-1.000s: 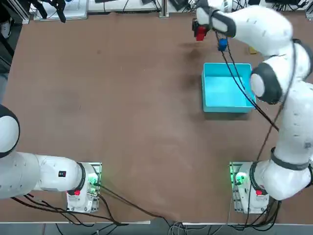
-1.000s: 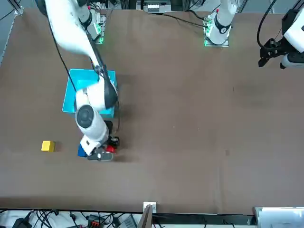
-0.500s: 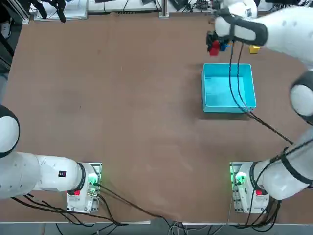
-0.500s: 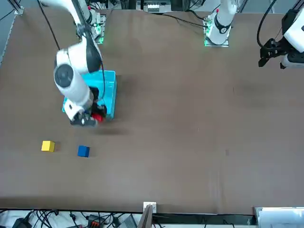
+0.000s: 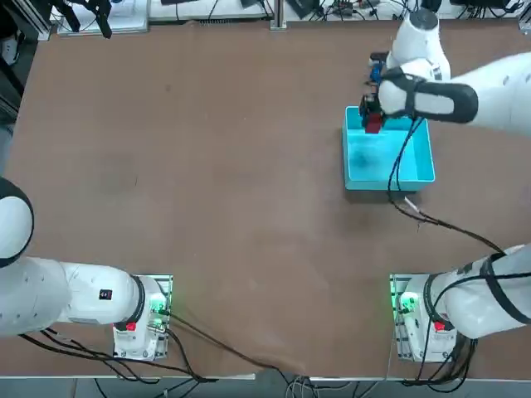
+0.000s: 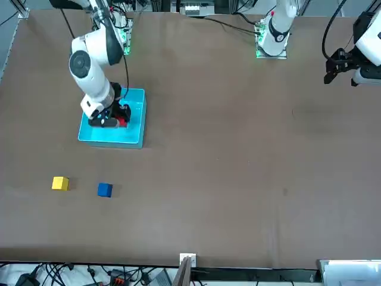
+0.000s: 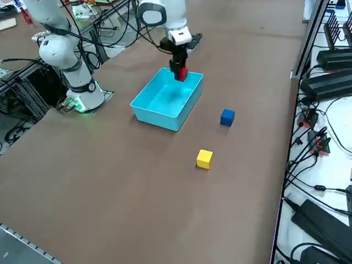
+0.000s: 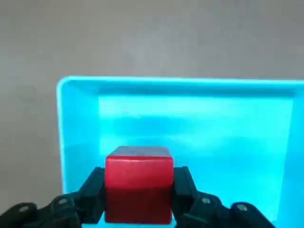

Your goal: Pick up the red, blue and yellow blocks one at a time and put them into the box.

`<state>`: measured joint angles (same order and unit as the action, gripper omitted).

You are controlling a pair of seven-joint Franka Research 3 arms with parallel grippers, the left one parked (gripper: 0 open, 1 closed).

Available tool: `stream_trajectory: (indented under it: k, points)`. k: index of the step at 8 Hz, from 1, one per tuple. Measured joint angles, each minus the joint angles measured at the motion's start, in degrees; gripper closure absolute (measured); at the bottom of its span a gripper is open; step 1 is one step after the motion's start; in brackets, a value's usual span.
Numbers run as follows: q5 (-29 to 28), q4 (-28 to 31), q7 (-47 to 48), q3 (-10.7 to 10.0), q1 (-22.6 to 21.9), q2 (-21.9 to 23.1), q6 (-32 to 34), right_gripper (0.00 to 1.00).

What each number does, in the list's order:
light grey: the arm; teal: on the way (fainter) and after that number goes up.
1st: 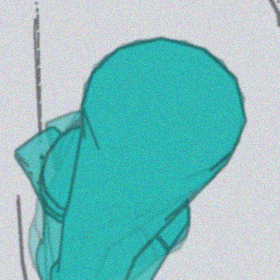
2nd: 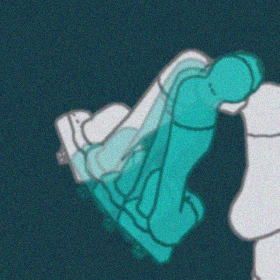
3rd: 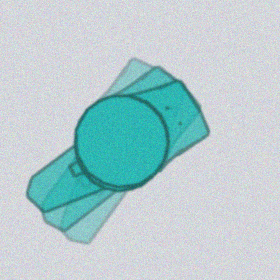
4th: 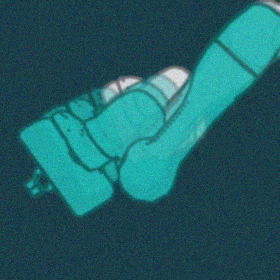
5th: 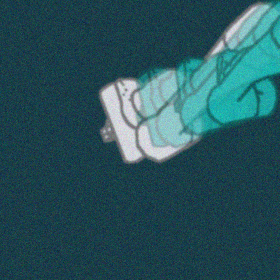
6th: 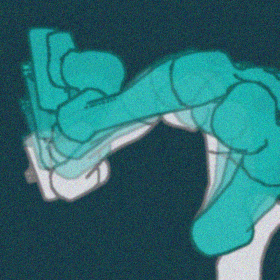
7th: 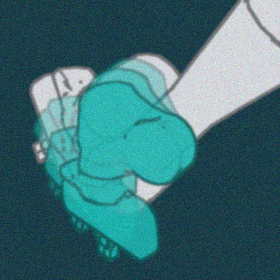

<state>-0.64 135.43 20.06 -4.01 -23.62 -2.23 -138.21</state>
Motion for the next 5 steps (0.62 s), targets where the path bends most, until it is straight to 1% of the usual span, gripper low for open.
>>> stream_trajectory:
  k: [2,3,5]
  points:
    - [0.0,6.8,0.0,0.0,0.0,-0.2,-9.2,0.3]
    - [0.0,8.9,0.0,0.1,-0.1,-1.0,-12.5,0.3]
    - [0.0,9.9,0.1,0.3,-1.2,-4.3,-17.1,0.3]
